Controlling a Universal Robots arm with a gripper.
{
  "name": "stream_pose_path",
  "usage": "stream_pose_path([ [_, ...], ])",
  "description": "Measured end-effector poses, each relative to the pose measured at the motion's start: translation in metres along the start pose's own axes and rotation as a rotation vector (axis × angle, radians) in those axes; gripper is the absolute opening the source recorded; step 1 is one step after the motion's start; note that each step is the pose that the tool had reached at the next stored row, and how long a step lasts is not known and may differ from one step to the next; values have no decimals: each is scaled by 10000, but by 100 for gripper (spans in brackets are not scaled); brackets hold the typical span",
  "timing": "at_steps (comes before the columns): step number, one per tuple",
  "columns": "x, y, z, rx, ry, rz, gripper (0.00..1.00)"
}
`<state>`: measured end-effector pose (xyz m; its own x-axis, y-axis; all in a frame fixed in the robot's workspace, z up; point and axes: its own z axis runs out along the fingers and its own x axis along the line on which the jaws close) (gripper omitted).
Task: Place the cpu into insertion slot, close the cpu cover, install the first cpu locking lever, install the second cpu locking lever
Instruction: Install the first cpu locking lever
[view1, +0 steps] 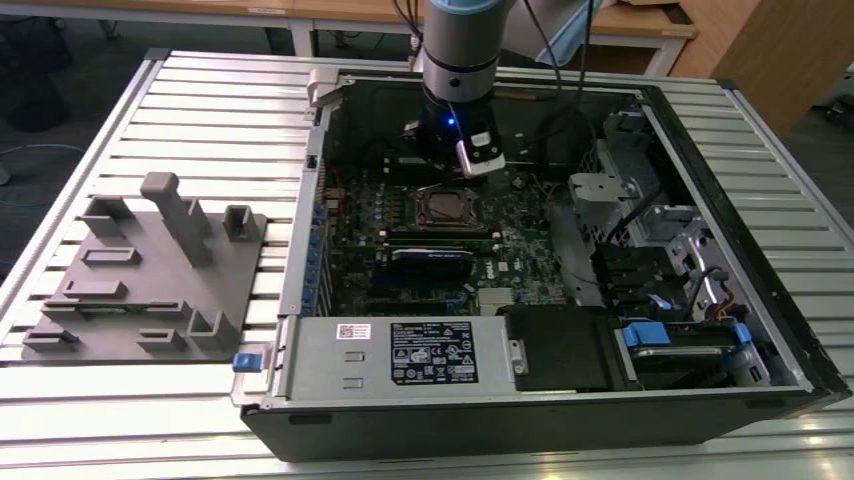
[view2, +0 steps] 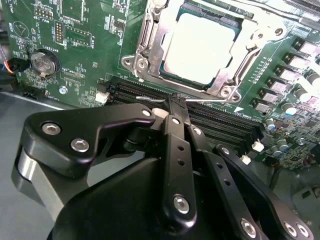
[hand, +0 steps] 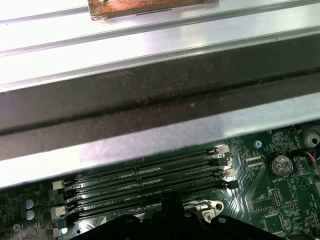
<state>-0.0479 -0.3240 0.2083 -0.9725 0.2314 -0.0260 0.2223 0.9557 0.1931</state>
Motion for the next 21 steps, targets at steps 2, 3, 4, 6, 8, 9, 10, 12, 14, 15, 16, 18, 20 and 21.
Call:
stream_pose_path([
  [2,0,-1,4,57,-26,14,10],
  [3,0,0,5,64,-28,16,10],
  [4,0,-1,4,68,-29,15,10],
  [6,0,-1,5,69,-33,28,10],
  [8,0,0,5,73,-57,159,10],
  [9,0,0,6,75,-79,266,10],
  [10,-1,1,6,79,-101,385,10],
  [12,-2,4,7,85,-144,607,10],
  [14,0,10,8,89,-176,773,10],
  [15,1,15,9,92,-189,839,10],
  [16,2,20,10,93,-202,907,10],
  [18,4,29,12,97,-227,1036,10],
  [20,6,37,14,100,-248,1148,10],
  [21,7,41,14,102,-259,1202,10],
])
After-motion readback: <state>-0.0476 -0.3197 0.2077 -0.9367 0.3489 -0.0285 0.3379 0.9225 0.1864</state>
